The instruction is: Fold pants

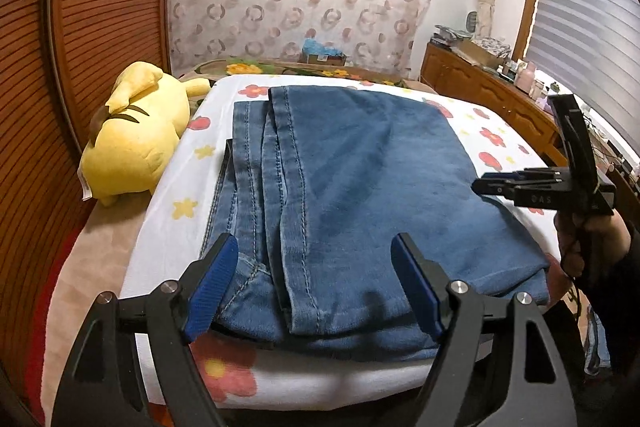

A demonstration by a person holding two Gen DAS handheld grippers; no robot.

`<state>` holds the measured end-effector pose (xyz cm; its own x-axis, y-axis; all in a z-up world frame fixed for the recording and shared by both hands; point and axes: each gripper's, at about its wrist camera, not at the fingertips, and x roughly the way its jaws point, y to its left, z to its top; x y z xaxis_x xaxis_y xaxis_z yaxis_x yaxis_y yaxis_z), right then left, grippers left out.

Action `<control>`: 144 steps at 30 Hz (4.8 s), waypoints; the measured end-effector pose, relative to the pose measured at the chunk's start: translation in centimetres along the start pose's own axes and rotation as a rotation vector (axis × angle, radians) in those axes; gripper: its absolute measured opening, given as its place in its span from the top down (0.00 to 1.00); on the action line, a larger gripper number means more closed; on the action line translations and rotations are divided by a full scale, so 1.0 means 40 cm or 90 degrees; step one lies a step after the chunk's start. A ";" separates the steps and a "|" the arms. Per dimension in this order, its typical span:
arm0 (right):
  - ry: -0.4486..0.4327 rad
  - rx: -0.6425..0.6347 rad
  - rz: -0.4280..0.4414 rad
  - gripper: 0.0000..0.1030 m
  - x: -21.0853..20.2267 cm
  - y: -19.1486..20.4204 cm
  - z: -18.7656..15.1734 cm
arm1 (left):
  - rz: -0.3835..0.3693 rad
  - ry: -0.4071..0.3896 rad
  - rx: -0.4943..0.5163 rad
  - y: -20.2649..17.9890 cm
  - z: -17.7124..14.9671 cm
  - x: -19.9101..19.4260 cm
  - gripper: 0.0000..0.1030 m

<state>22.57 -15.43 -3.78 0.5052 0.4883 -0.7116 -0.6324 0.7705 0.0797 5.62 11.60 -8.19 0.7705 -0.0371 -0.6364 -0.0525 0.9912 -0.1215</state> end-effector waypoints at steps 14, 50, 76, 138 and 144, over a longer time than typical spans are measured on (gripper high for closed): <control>-0.003 0.005 0.016 0.65 -0.063 0.035 -0.064 | 0.004 -0.010 0.010 -0.030 0.012 -0.003 0.23; -0.009 0.013 0.062 0.82 -0.088 0.090 -0.130 | -0.004 0.025 0.081 -0.134 -0.085 0.070 0.21; -0.137 -0.089 0.172 0.96 -0.170 0.257 0.069 | 0.013 -0.057 -0.006 0.014 -0.024 -0.103 0.21; -0.043 -0.076 0.088 0.37 0.254 0.272 0.215 | 0.007 0.008 -0.040 0.065 -0.087 -0.018 0.67; -0.027 -0.049 0.113 0.24 0.287 0.230 0.222 | 0.027 0.014 -0.044 0.075 -0.079 -0.019 0.48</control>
<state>27.76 0.88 -5.01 0.4056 0.6314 -0.6610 -0.7555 0.6386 0.1465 2.89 14.20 -10.47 0.7521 0.0014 -0.6591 -0.1292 0.9809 -0.1453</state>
